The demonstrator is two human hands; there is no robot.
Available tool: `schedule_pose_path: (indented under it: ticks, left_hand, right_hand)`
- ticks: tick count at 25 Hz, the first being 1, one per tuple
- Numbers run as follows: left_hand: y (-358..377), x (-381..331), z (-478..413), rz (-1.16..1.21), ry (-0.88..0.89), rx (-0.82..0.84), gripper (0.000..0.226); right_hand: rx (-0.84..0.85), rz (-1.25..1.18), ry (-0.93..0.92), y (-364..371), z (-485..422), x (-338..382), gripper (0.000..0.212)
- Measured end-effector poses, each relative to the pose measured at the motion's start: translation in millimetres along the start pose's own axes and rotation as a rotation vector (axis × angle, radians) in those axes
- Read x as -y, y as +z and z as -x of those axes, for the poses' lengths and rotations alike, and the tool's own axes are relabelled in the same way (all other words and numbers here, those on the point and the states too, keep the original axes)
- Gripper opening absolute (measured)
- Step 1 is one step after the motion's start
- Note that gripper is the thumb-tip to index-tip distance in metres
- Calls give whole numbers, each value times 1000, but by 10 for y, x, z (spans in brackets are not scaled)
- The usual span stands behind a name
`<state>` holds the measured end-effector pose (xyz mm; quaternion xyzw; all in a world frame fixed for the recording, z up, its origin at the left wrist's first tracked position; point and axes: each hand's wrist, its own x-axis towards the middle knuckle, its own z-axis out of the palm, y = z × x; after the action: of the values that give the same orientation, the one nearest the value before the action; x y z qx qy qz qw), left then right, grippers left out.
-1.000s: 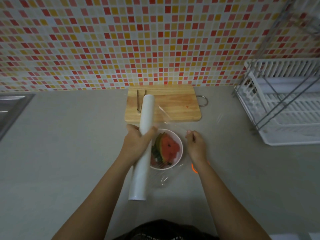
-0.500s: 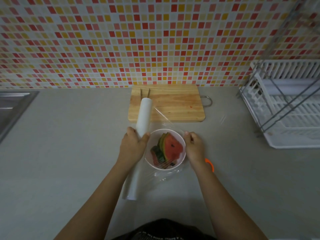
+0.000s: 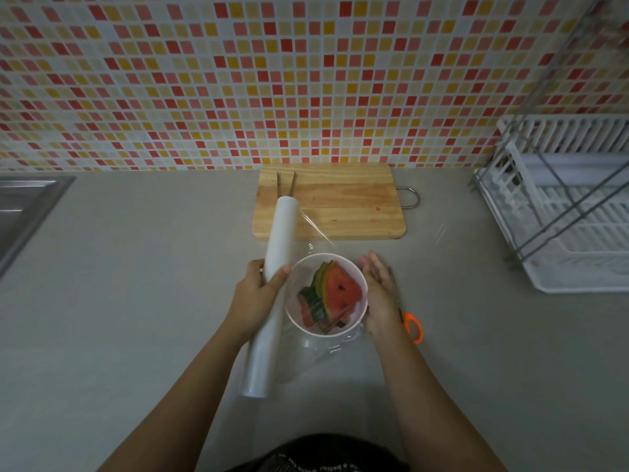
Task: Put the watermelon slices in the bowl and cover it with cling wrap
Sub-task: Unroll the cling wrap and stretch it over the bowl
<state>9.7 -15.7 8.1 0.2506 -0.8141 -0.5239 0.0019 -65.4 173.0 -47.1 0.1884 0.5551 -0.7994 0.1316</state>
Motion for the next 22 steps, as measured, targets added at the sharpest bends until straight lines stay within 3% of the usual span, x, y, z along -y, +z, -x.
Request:
schedule_pose_path:
  ticks: [10, 15, 18, 22]
  left_hand:
    - [9, 33, -15, 52, -12, 9, 46]
    - [37, 71, -26, 68, -24, -6, 39]
    - [38, 72, -36, 57, -27, -21, 37]
    - [55, 67, -25, 45, -22, -28, 45]
  right_hand:
    - [63, 170, 94, -89, -94, -20, 34]
    - [-235, 521, -148, -192, 50, 85, 32]
    - [-252, 730, -234, -191, 266, 59, 45]
    - [-269, 747, -352, -124, 388, -3, 34]
